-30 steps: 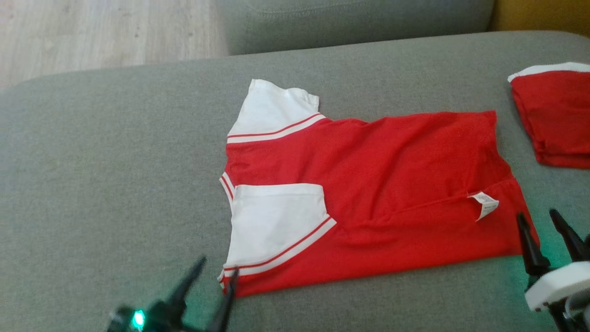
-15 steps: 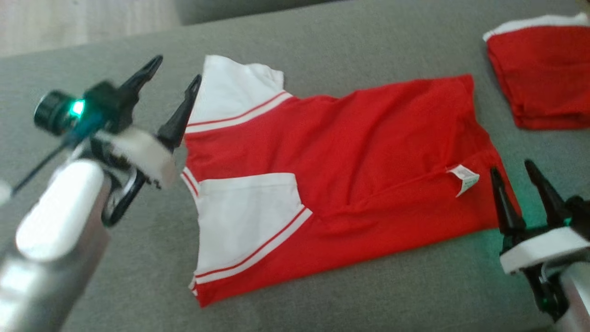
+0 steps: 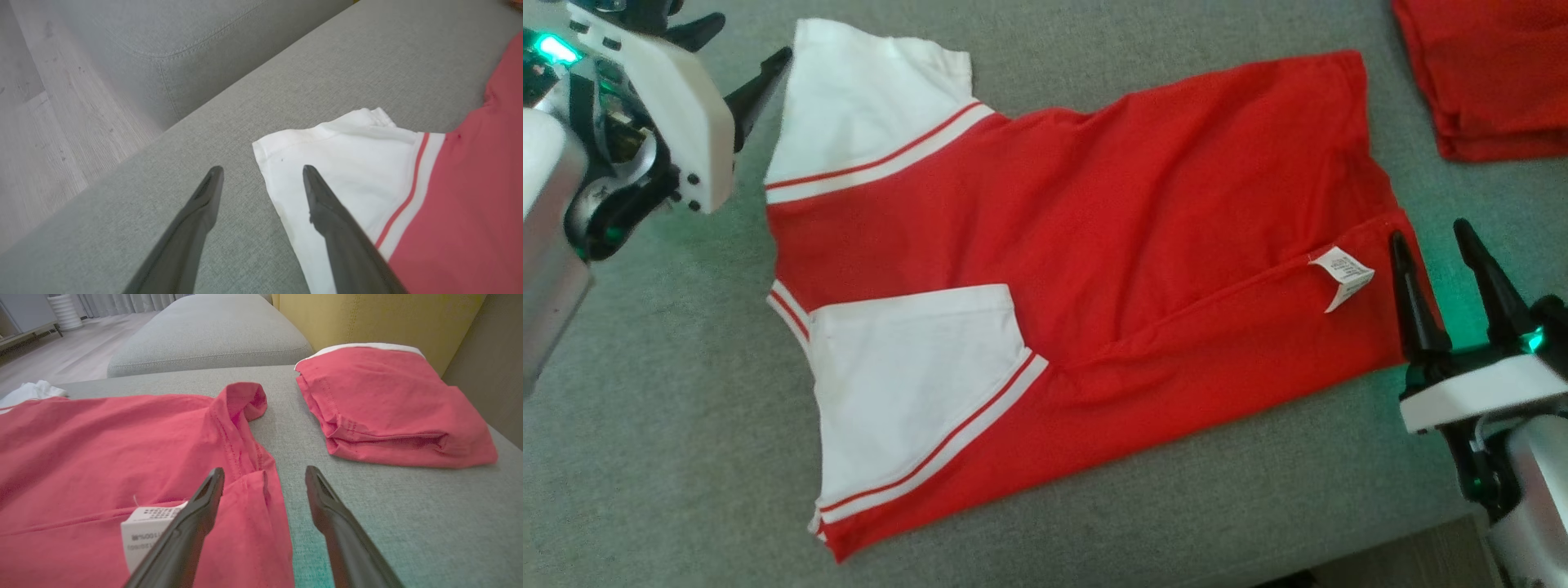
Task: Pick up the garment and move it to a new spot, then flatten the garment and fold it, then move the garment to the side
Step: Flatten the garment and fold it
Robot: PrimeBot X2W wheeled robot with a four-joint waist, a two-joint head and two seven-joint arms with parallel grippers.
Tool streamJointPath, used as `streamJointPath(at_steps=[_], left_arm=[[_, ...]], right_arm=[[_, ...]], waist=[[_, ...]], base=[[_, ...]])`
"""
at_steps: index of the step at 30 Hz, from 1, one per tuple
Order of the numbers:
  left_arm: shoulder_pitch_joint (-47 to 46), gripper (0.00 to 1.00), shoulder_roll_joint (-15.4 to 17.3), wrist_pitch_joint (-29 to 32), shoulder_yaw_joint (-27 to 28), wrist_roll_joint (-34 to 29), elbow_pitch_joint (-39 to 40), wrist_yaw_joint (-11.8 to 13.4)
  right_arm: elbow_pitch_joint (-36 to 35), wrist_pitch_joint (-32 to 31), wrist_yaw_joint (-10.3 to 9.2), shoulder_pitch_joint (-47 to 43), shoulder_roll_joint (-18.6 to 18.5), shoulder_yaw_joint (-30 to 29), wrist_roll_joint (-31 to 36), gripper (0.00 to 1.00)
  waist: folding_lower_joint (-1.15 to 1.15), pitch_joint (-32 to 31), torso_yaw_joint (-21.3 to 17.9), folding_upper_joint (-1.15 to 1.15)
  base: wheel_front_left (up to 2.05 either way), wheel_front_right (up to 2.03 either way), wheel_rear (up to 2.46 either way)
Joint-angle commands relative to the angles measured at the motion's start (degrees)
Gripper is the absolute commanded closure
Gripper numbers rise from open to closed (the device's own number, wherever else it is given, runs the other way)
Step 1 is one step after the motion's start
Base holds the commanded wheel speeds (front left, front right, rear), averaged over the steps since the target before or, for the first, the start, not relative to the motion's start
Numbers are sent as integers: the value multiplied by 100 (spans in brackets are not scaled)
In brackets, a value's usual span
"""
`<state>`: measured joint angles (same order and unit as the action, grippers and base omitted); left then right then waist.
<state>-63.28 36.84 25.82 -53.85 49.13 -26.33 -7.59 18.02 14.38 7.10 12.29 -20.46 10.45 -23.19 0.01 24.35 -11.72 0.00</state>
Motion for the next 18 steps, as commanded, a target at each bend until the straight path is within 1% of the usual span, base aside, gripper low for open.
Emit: streamJointPath(at_steps=[1, 6, 7, 13, 18], left_arm=[[-443, 0, 322, 89, 31, 191, 106, 11], [-802, 0, 482, -62, -371, 479, 36, 11], [-802, 0, 482, -62, -371, 479, 36, 11], [-1218, 0, 520, -230, -812, 604, -147, 10], [-1509, 0, 551, -204, -1189, 696, -252, 10]], right_arm=[[-126, 62, 39, 62, -78, 41, 51, 0], [-75, 62, 39, 211, 20, 68, 155, 0], [-75, 62, 39, 211, 20, 68, 155, 0], [-57, 62, 39, 324, 115, 107, 199, 0], [-65, 62, 39, 379, 164, 99, 206, 0]], waist=[[-1, 189, -93, 0], [-1, 406, -151, 0], [-1, 406, -151, 0], [-1, 614, -233, 0], [-1, 794, -312, 0]], base=[[0, 0, 0], [0, 0, 0], [0, 0, 0], [0, 0, 0], [0, 0, 0]])
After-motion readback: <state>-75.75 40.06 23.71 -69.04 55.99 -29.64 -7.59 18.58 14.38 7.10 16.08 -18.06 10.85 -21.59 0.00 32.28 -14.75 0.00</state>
